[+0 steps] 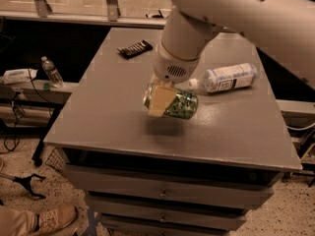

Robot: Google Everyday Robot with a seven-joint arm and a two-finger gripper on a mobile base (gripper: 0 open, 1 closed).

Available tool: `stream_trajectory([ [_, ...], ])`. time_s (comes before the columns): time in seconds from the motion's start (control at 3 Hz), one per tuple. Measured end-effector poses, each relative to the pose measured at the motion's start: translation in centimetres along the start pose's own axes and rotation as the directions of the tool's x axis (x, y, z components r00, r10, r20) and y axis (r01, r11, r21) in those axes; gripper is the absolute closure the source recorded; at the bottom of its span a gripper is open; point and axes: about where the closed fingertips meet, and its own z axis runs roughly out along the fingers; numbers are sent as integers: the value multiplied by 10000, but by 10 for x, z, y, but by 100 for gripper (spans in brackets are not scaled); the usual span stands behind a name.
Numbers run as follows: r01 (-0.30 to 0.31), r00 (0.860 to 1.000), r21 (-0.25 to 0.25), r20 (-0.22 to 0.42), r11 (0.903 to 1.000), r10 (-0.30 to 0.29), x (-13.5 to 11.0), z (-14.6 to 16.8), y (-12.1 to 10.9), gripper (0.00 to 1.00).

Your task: Place green can upright

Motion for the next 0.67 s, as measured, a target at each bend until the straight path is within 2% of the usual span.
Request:
stream_trajectory([
  [0.33,347,9790,407,1992,9986,-422,-2,-17,-6,100],
  [0.67,777,9586,452,2711,9959,-871,-6,-28,2,100],
])
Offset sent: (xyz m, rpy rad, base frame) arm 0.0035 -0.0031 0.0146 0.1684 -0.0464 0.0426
